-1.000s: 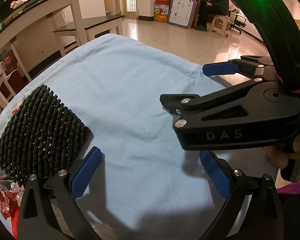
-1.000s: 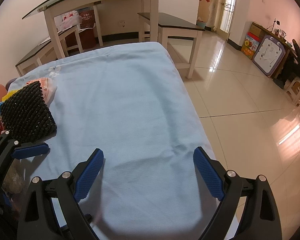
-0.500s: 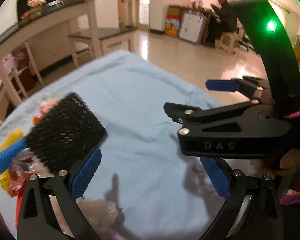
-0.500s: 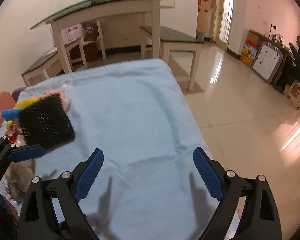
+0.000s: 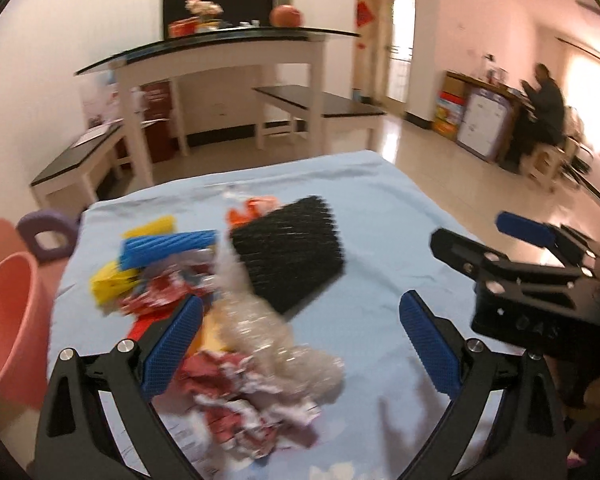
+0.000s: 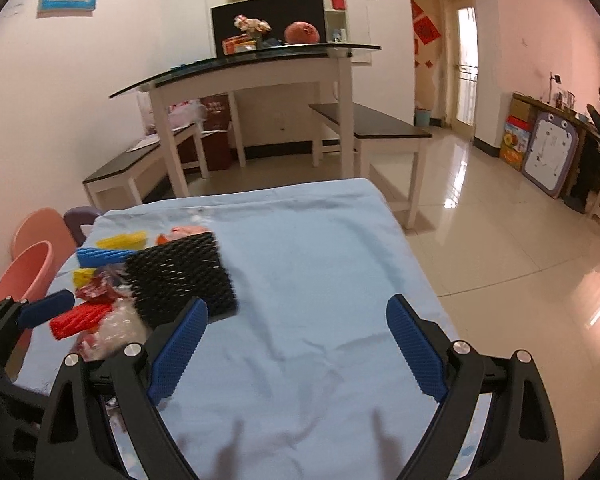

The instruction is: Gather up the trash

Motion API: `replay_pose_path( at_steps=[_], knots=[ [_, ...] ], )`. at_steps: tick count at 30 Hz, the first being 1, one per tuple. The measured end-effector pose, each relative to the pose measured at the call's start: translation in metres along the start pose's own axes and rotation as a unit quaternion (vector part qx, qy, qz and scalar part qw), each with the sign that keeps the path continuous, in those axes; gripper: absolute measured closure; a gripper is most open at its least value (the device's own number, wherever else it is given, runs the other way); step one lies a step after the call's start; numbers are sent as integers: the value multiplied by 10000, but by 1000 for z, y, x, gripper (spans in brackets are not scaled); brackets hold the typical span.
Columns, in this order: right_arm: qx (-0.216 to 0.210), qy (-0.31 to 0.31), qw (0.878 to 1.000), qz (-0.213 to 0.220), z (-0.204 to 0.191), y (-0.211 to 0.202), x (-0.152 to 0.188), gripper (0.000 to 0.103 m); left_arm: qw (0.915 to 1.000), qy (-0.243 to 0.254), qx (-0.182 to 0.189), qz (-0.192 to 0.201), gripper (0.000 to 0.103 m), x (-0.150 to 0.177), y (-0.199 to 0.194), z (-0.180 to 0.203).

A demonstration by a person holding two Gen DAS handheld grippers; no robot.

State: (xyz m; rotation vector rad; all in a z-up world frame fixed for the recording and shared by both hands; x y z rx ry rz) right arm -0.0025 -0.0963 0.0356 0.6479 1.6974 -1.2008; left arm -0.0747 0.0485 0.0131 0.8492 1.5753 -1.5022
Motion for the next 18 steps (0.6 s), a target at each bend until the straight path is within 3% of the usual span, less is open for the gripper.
replay_pose_path(
  at_steps=[7, 18],
  knots=[
    [-223, -100, 9997, 28, -17, -5, 2, 13, 9990, -90, -425, 70, 4, 8, -15, -18],
    [-430, -175, 9989, 114, -31, -5, -3, 14, 9962, -415, -767, 38, 23, 10, -20, -41]
  ],
)
Point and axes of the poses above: each gripper's, at about its wrist camera, not at the fingertips, and y roughly the way its jaws point, z to its right, x to its underside, the point moved 2 cm from there along y, roughly the way its jaws point, and after that the axes turned 11 degrees about z, right-handed, at the moved point
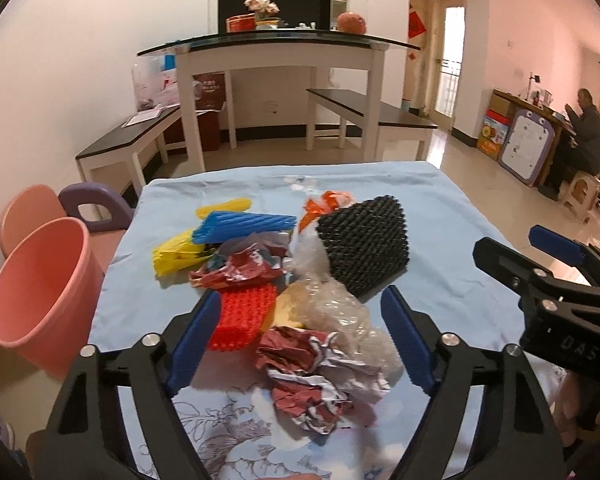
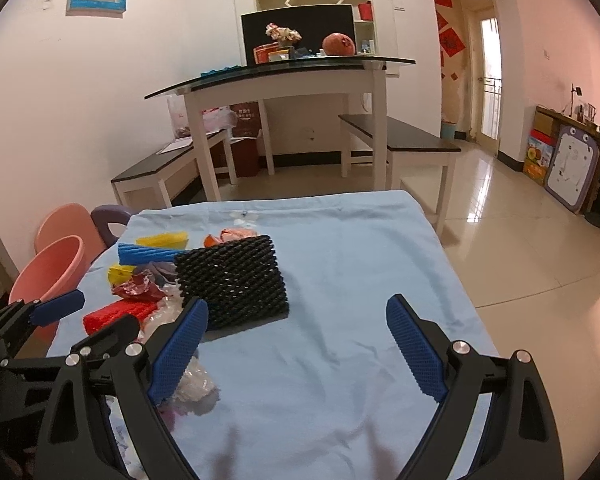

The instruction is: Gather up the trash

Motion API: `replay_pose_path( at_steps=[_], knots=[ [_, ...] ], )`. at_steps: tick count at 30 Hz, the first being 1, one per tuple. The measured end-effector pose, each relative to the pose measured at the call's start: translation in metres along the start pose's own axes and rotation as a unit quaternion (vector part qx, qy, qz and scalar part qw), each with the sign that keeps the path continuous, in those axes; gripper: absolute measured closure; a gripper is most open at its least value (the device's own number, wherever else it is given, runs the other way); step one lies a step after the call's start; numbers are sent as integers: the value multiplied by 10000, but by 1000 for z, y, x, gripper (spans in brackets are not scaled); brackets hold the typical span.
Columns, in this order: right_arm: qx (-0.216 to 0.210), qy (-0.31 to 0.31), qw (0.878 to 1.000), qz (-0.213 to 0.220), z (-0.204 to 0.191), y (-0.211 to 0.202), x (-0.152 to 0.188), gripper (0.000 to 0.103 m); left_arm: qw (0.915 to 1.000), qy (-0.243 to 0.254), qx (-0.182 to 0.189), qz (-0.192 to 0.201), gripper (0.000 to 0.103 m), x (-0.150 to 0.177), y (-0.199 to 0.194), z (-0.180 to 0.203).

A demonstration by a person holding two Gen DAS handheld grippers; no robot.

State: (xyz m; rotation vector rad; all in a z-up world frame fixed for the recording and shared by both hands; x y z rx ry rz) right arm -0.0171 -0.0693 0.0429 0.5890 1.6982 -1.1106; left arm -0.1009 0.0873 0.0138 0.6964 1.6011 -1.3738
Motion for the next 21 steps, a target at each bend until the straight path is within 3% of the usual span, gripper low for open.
replay_pose_path(
  at_steps=[5, 21],
  knots=[
    [-123, -88, 9999, 18, -9, 4, -2, 14, 9999, -78, -105, -4, 28, -2, 2, -8],
    [-394, -287, 9987, 149, -27, 11, -5, 15, 9996, -108, -260, -44, 29, -1, 10, -17]
  ],
)
Point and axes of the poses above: each gripper's, at about its wrist camera, not at the fingertips, and y roughly the way its jaws point, z to its right, x to its underside, the point moved 2 cm from there along y, roughly the way its jaws point, and after that the axes turned 11 degrees about z, right-handed, at the moved point
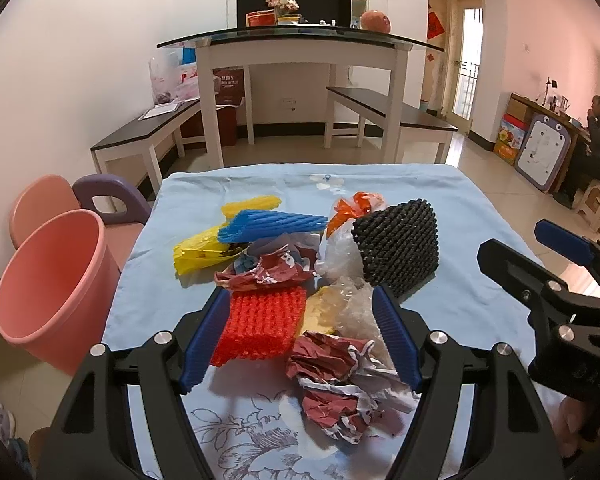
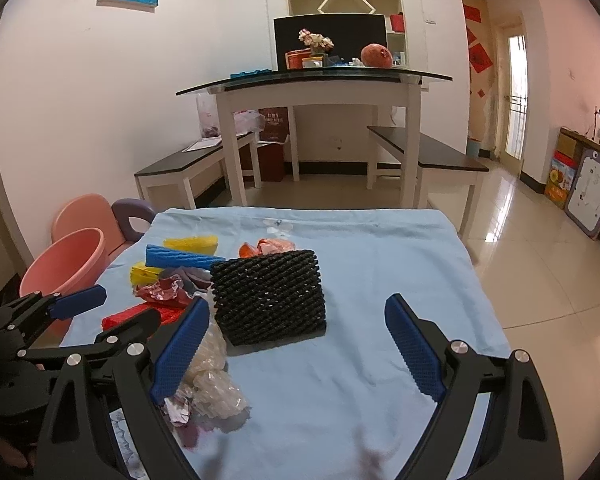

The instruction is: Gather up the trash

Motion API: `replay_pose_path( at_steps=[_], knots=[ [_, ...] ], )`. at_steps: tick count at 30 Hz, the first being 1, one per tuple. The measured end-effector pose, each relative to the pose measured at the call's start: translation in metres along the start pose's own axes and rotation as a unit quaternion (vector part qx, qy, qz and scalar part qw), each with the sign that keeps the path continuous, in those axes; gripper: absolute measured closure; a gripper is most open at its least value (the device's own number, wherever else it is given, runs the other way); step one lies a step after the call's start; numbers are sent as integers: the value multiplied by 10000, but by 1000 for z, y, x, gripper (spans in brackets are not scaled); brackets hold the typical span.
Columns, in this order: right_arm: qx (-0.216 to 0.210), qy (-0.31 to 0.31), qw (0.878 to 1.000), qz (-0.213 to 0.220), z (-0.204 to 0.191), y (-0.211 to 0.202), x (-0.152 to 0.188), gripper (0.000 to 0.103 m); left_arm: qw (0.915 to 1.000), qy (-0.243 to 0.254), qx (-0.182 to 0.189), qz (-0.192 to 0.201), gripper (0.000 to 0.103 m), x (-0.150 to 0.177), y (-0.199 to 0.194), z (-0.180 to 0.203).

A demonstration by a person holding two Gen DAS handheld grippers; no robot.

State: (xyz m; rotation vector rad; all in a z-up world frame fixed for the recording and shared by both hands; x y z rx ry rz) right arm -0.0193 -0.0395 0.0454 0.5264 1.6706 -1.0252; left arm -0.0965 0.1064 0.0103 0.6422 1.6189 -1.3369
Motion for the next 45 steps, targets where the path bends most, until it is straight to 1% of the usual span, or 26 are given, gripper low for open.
replay_pose_path(
  at_steps=[23, 29, 34, 37, 41, 43, 44, 45],
  knots=[
    [-62, -24, 9999, -129, -3, 11, 8, 16, 9997, -133, -140, -128, 29, 5, 8, -14],
    [-49, 2, 9997, -257, 0, 18, 14, 18, 9994, -282, -78, -184, 29, 9, 8, -29],
    [-50, 37, 9993, -356, 2, 23, 18, 20, 9968, -669, -54, -444, 29, 19, 11, -51],
    [-120, 75, 9989, -437, 3, 26, 20, 22, 9957, -773, 32, -514, 29, 25, 9, -60],
    [-521, 102, 9968, -604, -8, 28, 25, 24, 9954, -806, 72, -521, 29, 28, 5, -62],
    [-602, 73, 9962, -630, -12, 28, 26, 26, 9952, -799, 52, -563, 29, 31, 6, -63],
    [-813, -12, 9943, -694, -22, 28, 29, 27, 9950, -800, 35, -594, 29, 31, 8, -63],
    [-813, -12, 9943, -694, -22, 28, 29, 28, 9945, -826, 43, -635, 29, 32, 11, -63]
  ],
)
Point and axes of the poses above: each gripper's, at about its wrist camera, not at the fingertips, and y roughly the way its jaws point, z to its right, x to its underside, the point moved 2 cm from there along y, roughly the way its jaws point, and after that the axes turned 11 degrees about z, right-handed, at the moved point
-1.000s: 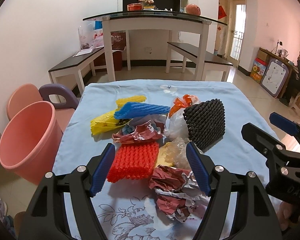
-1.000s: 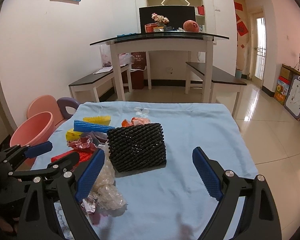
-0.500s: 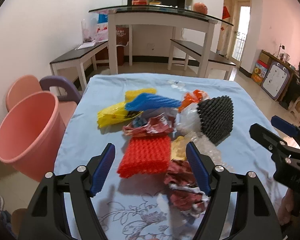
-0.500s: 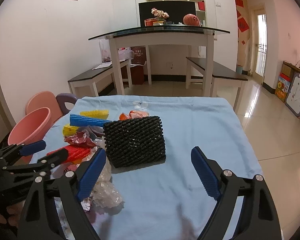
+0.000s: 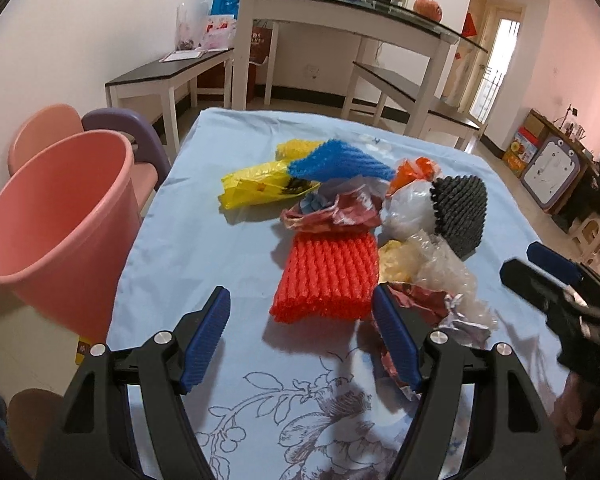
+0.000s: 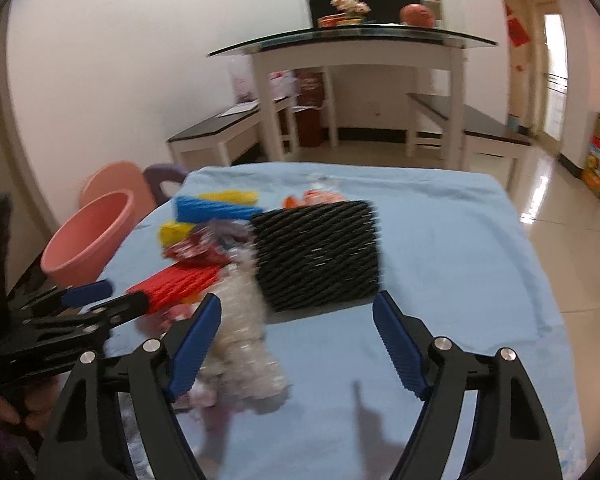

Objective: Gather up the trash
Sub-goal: 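Grasp the red foam net with the left gripper while the right grasps clear plastic, then carry the red net and clear plastic bag with both grippers over the pink bucket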

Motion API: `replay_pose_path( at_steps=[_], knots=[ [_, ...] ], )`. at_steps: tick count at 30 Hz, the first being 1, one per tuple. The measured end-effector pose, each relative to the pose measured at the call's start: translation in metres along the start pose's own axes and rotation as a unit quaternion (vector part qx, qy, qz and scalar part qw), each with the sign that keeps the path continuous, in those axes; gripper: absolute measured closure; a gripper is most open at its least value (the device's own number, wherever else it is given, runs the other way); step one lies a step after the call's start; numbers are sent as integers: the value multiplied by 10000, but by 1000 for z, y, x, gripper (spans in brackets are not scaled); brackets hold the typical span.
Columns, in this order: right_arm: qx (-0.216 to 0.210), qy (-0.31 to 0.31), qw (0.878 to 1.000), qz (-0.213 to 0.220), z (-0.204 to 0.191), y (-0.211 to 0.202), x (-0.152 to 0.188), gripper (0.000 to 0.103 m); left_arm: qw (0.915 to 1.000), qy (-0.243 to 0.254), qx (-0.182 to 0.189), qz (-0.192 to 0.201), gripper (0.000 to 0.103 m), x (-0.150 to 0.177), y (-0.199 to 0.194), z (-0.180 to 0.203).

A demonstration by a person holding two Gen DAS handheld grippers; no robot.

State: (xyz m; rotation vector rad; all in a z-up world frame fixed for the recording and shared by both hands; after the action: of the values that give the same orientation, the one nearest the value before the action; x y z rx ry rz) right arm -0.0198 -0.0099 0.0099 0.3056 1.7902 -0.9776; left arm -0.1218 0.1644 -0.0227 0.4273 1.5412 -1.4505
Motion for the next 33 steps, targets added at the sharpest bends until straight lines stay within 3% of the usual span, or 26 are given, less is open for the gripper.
replay_pose_path(
  at_steps=[6, 11, 16, 18, 33],
  knots=[
    [-410, -45, 9989, -226, -20, 12, 3, 40, 9999, 4, 135, 18, 29, -8, 3, 3],
    [-573, 152, 9970, -496, -26, 24, 4, 53, 9994, 112, 308, -55, 56, -11, 10, 10],
    [-598, 241, 9954, -705, -25, 30, 11, 59, 9986, 106, 492, -174, 80, -6, 13, 12],
    [-645, 264, 9949, -732, -24, 27, 13, 66, 9985, 137, 514, -156, 82, -5, 12, 12],
    [-656, 373, 9967, -303, -15, -7, 0, 72, 9953, 227, 879, 344, 85, -13, -32, 15]
  ],
)
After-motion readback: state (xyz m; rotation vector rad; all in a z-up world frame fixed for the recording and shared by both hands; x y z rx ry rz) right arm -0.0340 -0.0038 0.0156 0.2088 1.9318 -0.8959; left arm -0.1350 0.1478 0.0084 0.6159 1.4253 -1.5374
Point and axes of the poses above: each gripper's, at about its wrist camera, not at the fingertips, and y roughly the way its jaws point, z to its right, x to its underside, the point moved 2 cm from there along y, roughly the way its jaws point, and after that the axes turned 11 degrees about z, right-handed, at the moved point
